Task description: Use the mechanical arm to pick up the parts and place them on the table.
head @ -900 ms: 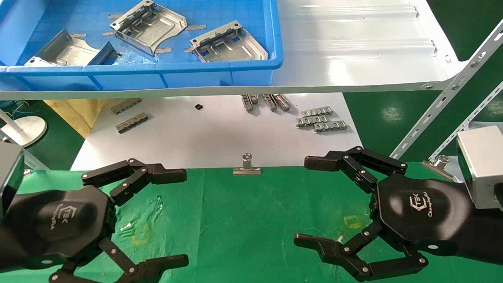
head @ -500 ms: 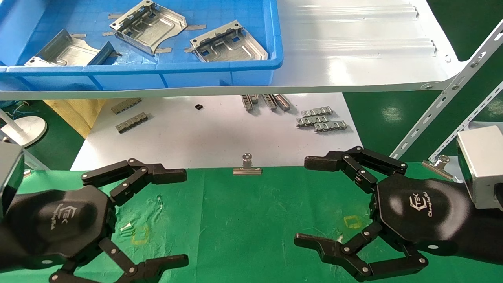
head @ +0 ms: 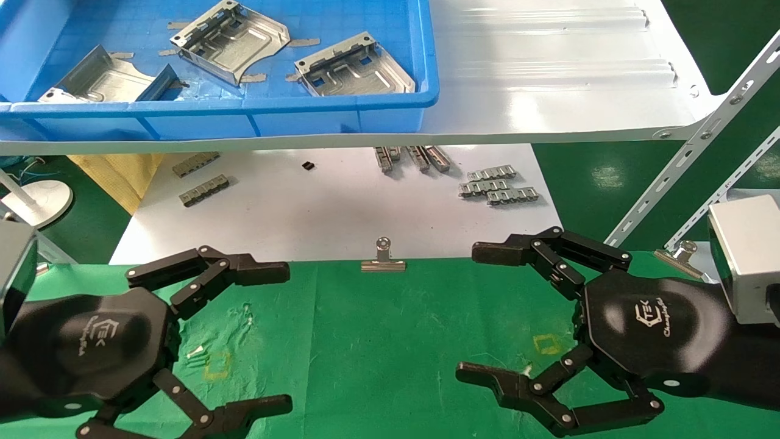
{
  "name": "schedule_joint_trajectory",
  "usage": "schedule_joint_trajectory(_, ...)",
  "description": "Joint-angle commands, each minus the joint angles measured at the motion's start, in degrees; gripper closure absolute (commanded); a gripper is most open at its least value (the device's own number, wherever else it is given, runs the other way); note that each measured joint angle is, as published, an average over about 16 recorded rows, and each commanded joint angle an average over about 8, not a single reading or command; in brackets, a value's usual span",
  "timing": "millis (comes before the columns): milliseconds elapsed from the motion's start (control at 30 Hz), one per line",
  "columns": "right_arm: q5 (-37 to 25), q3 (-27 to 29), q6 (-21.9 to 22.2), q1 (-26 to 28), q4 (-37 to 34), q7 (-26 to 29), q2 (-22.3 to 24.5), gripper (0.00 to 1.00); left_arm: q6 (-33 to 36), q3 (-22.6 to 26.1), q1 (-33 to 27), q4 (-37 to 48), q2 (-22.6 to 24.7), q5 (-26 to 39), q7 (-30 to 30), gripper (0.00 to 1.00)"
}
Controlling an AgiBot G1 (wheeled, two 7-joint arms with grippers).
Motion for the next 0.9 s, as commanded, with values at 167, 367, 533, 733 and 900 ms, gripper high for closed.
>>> schedule_joint_trajectory(167, 0.0, 0.0, 0.0, 0.0, 0.0, 0.0, 0.0, 0.00, 0.0, 0.0, 0.0, 0.0, 0.0, 0.0, 0.0, 0.00)
schedule_joint_trajectory(367, 0.0, 0.0, 0.0, 0.0, 0.0, 0.0, 0.0, 0.13, 0.0, 0.0, 0.0, 0.0, 0.0, 0.0, 0.0, 0.00)
schedule_joint_trajectory(533, 0.0, 0.0, 0.0, 0.0, 0.0, 0.0, 0.0, 0.75, 0.0, 0.0, 0.0, 0.0, 0.0, 0.0, 0.0, 0.00)
schedule_joint_trajectory(733, 0.0, 0.0, 0.0, 0.0, 0.0, 0.0, 0.0, 1.00, 0.0, 0.0, 0.0, 0.0, 0.0, 0.0, 0.0, 0.00)
schedule_joint_trajectory(900, 0.0, 0.0, 0.0, 0.0, 0.0, 0.0, 0.0, 1.00, 0.0, 0.0, 0.0, 0.0, 0.0, 0.0, 0.0, 0.00)
